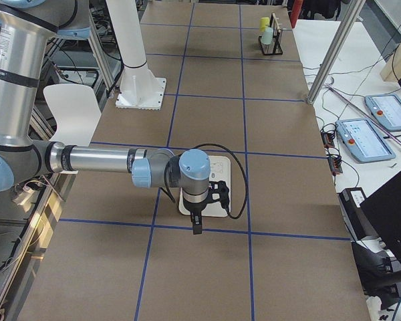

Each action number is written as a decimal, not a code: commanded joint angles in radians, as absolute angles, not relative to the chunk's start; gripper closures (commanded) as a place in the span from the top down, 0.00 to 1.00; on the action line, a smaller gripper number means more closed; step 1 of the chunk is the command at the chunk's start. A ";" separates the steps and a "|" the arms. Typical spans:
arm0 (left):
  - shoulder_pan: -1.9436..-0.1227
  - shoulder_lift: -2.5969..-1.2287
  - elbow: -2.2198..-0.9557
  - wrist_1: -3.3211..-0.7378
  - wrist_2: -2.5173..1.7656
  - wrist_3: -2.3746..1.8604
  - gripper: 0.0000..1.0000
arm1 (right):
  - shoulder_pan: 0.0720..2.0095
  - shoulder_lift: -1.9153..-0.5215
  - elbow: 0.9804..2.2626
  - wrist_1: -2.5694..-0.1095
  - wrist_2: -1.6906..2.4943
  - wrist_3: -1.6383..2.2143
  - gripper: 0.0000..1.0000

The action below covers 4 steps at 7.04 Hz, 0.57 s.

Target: Left arm grabs green cup and hands to right arm on tray

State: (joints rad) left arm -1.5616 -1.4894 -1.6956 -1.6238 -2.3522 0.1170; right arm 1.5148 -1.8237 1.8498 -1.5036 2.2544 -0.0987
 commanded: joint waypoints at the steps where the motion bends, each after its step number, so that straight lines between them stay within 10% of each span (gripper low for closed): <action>1: -1.562 -1.526 -1.701 -1.748 -2.352 0.118 1.00 | 1.514 -1.764 1.845 -1.416 2.260 -0.097 0.99; 4: -1.551 -1.681 -1.619 -1.960 -2.347 0.117 1.00 | 1.516 -1.720 1.832 -1.292 2.257 -0.101 0.99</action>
State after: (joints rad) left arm -1.5580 -1.6233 -1.6541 -1.9143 -2.3482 0.1154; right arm 1.5143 -1.7460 1.8393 -1.3164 2.2598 -0.0951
